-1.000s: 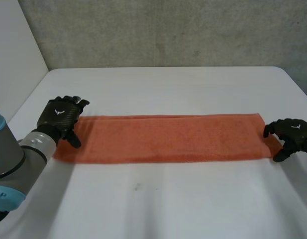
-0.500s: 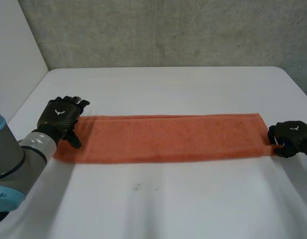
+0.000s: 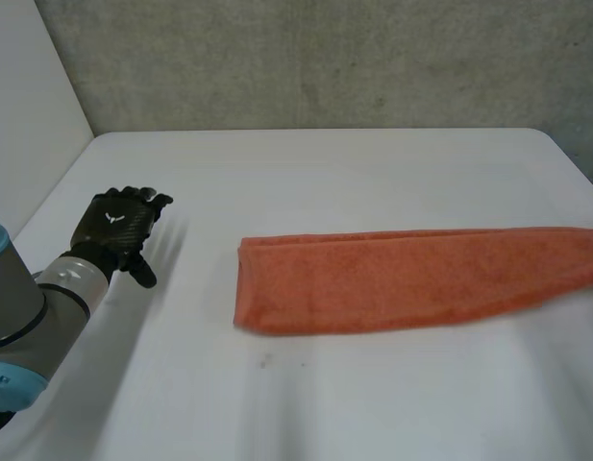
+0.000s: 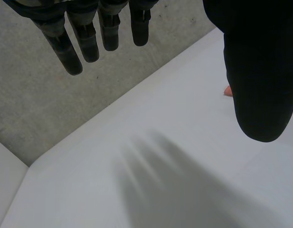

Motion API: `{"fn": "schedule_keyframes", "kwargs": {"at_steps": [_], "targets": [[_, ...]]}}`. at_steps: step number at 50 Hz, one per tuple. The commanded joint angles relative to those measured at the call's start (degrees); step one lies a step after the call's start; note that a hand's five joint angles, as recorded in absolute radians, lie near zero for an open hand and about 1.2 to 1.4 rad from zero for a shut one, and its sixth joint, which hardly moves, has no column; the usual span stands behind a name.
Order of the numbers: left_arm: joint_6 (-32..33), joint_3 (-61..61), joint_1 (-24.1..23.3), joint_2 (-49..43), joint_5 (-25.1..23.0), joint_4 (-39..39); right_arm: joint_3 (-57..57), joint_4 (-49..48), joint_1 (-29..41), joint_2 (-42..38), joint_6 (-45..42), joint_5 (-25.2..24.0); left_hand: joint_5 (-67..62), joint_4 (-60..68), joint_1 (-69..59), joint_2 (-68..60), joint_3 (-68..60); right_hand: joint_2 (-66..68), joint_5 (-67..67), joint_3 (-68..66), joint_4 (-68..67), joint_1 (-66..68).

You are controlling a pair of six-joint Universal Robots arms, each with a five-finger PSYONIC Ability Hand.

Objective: Fold the laundry

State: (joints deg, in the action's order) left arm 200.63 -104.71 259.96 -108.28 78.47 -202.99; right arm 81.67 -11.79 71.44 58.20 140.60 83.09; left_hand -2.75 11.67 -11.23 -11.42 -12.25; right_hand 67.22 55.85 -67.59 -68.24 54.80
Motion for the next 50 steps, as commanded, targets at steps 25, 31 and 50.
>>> {"fn": "schedule_keyframes", "kwargs": {"at_steps": [25, 31, 50], "targets": [[-0.07, -0.76, -0.06, 0.97, 0.01, 0.05, -6.43, 0.97, 62.68, -9.77, 0.64, -11.64, 2.75, -1.67, 1.23, 1.42, 2.25, -5.48, -4.11, 5.85, 6.50, 6.94], [-0.07, -1.02, -0.42, 1.06, 0.01, 0.05, -6.35, 3.53, 61.37, -7.41, 0.46, -5.06, 2.75, -1.67, 1.23, 1.42, 2.25, -57.22, -55.85, 57.59, 58.24, -44.80], [-0.07, -1.46, -5.16, 2.38, 0.10, -0.04, 20.10, 3.62, 29.92, 9.30, 13.64, -10.56, 2.75, -1.67, 1.23, 1.42, 2.25, -43.90, -42.53, 44.27, 44.92, -31.47]]}}
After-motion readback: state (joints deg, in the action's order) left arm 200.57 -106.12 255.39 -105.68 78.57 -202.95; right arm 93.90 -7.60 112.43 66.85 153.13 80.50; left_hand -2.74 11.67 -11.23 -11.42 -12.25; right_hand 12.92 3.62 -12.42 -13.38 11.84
